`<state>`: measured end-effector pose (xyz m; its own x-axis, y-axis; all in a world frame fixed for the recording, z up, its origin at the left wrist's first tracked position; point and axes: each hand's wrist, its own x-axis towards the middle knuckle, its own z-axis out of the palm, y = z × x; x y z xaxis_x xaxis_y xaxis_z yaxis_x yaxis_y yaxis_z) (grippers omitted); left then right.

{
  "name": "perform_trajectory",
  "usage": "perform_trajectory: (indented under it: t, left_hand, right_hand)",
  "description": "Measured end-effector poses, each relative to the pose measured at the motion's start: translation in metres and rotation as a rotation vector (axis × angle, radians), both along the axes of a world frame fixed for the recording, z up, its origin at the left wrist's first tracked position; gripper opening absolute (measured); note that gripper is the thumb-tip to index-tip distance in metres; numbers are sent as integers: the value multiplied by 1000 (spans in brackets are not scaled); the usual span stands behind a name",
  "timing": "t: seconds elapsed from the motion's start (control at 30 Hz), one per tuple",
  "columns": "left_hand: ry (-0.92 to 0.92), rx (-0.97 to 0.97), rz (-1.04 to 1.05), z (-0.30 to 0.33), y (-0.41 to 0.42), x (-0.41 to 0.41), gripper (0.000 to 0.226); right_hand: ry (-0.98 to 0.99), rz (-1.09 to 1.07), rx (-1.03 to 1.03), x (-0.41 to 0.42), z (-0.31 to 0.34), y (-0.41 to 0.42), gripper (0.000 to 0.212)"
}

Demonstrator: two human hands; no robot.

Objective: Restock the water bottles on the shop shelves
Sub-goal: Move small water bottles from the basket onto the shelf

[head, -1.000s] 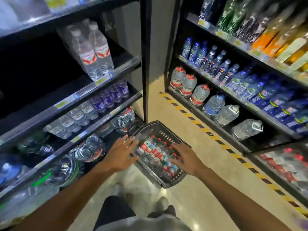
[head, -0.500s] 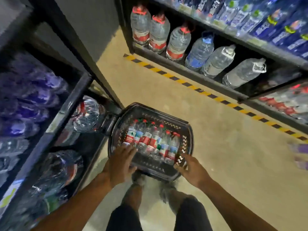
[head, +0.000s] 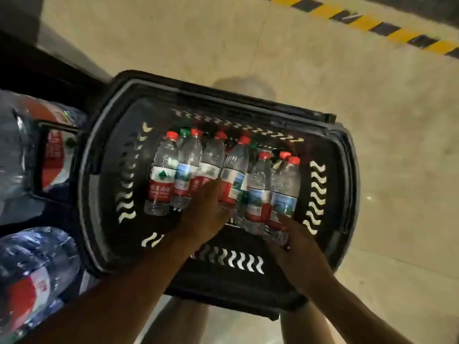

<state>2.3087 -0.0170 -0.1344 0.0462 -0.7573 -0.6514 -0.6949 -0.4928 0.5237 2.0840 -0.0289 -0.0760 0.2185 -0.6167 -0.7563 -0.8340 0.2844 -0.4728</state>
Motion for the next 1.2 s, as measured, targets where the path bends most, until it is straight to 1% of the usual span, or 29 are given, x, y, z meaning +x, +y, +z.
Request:
perform_trajectory:
  t: [0.07, 0.13, 0.2, 0.3, 0.37, 0.47, 0.57, 0.63, 0.67, 0.7, 0.77, 0.8, 0.87, 0.93, 1.03, 1.13, 1.2]
  left_hand:
    - [-94, 28, 26, -21, -4, -22, 71]
    - [-273, 65, 17, -33, -7, -42, 88]
    - [-380, 99, 59, -40, -14, -55, 97]
    - [-467, 104, 148, -48, -25, -64, 93]
    - [-494, 79, 179, -51, -24, -68, 88]
    - [-488, 48, 197, -53, -15, -72, 84]
    - [-448, 69, 202, -51, -17, -66, 86]
    - [-348, 121, 212, -48, -20, -59, 86]
    - [-232, 171, 258, -45, -23, -53, 84]
    - [-75, 243, 355, -41, -25, -47, 78]
    - [249, 406, 619, -27, -26, -34, 61]
    - [375, 478, 714, -19, -26, -29, 55]
    - [531, 548, 818, -8, -18, -16, 54]
    - [672, 578, 891, -2, -9, -1, 60]
    - [786, 595, 925, -3, -1, 19, 61]
    - [789, 630, 885, -9, 2, 27, 60]
    - [772, 649, 866, -14, 2, 27, 56]
  right_hand:
    - [4, -31, 9, -5, -18, 0, 49]
    - [10, -75, 8, -7, -27, 0, 50]
    - [18, -89, -5, -6, -33, -1, 51]
    - [42, -123, -37, -3, -39, -4, 49]
    - [51, -183, -56, -1, -43, -8, 53]
    - [57, -317, -84, 7, -47, -11, 61]
    - [56, -457, -67, 16, -47, -14, 73]
    - [68, -553, -38, 20, -47, -15, 78]
    - [75, -583, -23, 21, -48, -16, 78]
    - [86, -603, -2, 22, -49, -16, 79]
    - [114, -643, 66, 26, -54, -17, 79]
    - [137, -662, 96, 29, -58, -17, 78]
    - [209, -651, 114, 34, -66, -16, 78]
    - [280, -633, 86, 40, -75, -14, 84]
    - [279, -689, 52, 45, -87, -12, 82]
    - [330, -690, 30, 40, -96, -12, 74]
    - [330, -665, 21, 36, -100, -12, 71]
